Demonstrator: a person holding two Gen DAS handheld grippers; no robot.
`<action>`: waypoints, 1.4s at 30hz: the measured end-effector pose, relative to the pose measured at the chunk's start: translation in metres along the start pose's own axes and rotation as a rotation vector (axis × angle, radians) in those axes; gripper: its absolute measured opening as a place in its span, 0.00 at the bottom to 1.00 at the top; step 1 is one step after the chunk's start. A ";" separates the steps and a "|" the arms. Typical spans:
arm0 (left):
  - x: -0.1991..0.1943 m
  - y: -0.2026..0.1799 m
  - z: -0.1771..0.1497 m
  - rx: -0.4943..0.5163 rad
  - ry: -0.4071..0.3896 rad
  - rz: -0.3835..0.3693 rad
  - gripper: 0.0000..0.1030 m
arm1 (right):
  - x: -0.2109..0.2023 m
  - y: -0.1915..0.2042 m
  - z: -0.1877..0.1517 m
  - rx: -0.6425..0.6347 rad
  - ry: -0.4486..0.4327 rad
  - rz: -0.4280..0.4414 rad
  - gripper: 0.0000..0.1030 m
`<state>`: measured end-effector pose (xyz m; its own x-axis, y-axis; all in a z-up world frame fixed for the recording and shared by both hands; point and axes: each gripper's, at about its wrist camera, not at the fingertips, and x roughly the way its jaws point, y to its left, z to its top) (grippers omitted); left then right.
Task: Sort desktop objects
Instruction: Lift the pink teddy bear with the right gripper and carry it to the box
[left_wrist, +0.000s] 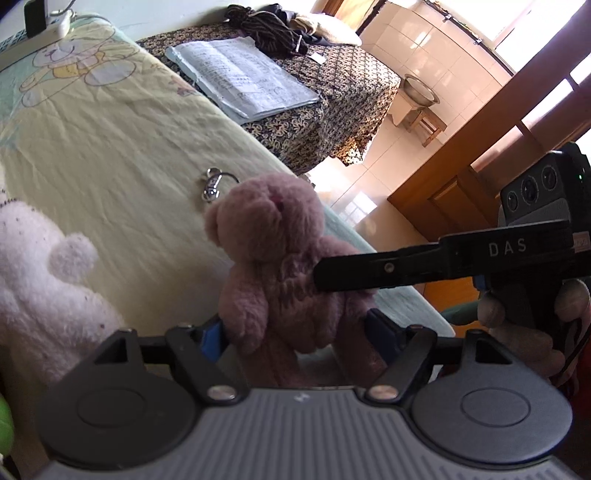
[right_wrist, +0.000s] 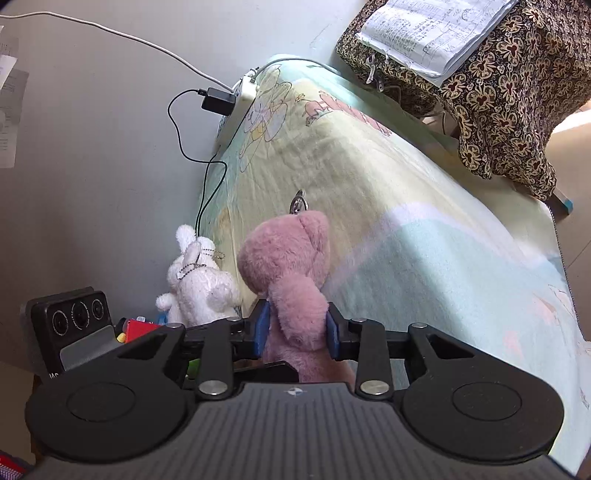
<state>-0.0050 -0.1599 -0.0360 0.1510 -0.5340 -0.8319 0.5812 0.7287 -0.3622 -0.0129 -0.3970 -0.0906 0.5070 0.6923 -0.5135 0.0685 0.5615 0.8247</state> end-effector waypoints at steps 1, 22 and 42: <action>-0.003 -0.005 -0.004 0.015 0.000 0.001 0.76 | -0.003 0.002 -0.004 -0.002 0.008 -0.002 0.32; -0.169 0.012 -0.091 0.080 -0.261 -0.003 0.76 | -0.019 0.120 -0.085 -0.148 -0.015 0.040 0.31; -0.349 0.105 -0.171 0.034 -0.596 0.259 0.82 | 0.081 0.297 -0.142 -0.402 -0.041 0.301 0.31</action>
<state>-0.1329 0.1762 0.1440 0.7017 -0.4964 -0.5111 0.4897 0.8571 -0.1600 -0.0736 -0.1100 0.0796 0.4876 0.8364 -0.2503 -0.4183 0.4754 0.7740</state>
